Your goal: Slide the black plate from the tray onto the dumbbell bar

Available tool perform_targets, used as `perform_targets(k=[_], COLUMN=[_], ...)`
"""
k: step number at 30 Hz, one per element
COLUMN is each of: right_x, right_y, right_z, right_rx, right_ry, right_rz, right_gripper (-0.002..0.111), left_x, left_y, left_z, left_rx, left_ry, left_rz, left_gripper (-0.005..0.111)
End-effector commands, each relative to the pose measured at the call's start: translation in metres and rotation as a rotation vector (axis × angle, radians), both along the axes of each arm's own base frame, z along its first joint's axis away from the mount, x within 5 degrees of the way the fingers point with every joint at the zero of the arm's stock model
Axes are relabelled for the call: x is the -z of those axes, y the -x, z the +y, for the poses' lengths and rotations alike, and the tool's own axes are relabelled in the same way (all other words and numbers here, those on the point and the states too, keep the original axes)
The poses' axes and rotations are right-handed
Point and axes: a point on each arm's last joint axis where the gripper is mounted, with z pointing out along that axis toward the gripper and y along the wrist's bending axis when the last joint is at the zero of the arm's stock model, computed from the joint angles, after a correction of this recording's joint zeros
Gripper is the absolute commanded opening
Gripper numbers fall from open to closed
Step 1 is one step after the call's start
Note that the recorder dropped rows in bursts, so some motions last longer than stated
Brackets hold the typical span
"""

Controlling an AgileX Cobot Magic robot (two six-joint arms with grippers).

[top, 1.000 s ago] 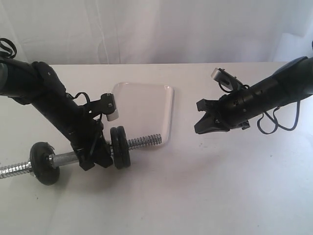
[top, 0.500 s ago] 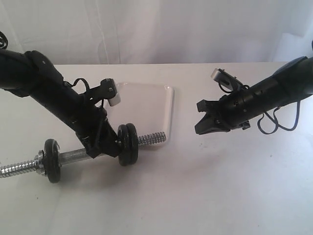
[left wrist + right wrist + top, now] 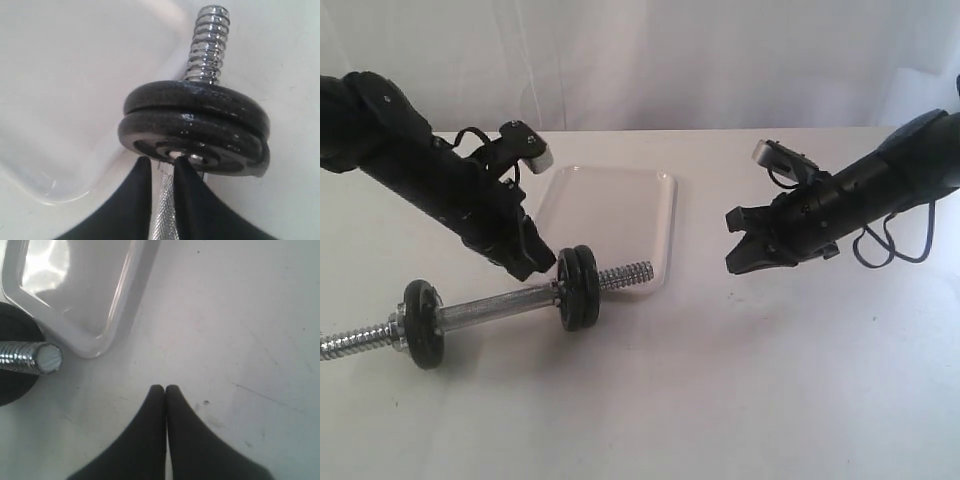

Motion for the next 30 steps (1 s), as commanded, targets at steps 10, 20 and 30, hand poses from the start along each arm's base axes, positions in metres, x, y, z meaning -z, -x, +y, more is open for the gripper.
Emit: perform_targets(k=[10,20,30], right_x=[-0.066,-0.086,-0.083], right_y=[-0.004,0.002,0.009], right_z=[-0.020,-0.035,-0.051], right_rx=[0.083,0.095,0.132], right_ry=[0.216,0.399,0.569], right_rz=[-0.115,-0.011,0.080], right_gripper=[0.000,0.000,0.000], left_x=[-0.038,-0.057,-0.055], left_y=[0.001,-0.008,-0.007], left_z=[0.018,0.058,0.130], left_rx=[-0.263,-0.541,-0.822], left_ry=[-0.105,-0.227,-0.263], left_rz=[0.034,0.189,0.429], left_gripper=[0.000,0.000,0.000])
